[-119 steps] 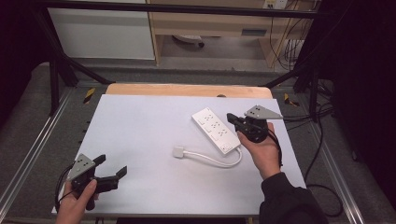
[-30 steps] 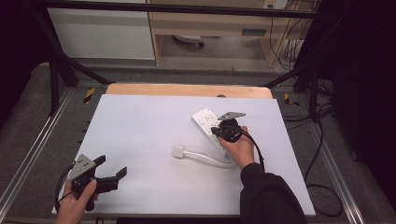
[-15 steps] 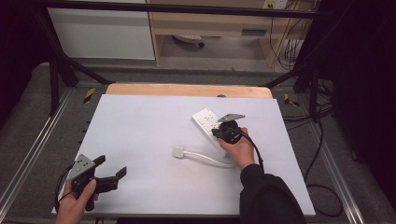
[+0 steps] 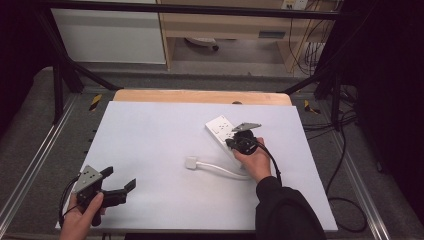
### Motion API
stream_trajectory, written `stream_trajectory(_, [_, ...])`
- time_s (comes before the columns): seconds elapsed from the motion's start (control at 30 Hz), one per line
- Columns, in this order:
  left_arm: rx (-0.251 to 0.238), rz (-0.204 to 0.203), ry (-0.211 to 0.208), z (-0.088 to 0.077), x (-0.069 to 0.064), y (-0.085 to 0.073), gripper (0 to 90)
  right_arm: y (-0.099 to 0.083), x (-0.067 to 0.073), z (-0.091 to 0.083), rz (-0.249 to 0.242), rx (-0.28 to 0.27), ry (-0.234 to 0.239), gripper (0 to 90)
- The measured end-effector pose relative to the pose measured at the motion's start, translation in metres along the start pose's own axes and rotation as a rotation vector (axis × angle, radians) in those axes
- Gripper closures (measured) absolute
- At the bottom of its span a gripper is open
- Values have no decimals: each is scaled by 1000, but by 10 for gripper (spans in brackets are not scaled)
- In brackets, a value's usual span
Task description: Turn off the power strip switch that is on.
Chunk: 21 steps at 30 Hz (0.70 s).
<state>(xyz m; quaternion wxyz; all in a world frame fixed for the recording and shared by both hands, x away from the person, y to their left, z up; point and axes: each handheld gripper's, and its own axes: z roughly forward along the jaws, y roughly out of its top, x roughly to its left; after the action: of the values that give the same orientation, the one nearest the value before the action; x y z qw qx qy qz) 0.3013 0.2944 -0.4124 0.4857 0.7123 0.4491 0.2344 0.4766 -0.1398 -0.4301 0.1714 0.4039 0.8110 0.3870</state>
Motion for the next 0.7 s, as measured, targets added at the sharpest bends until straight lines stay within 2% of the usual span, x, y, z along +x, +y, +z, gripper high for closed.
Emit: stream_trajectory(0.7, [5,4,-2,0,-1,0,51,-2,-1,0,-2,-7,-5,900])
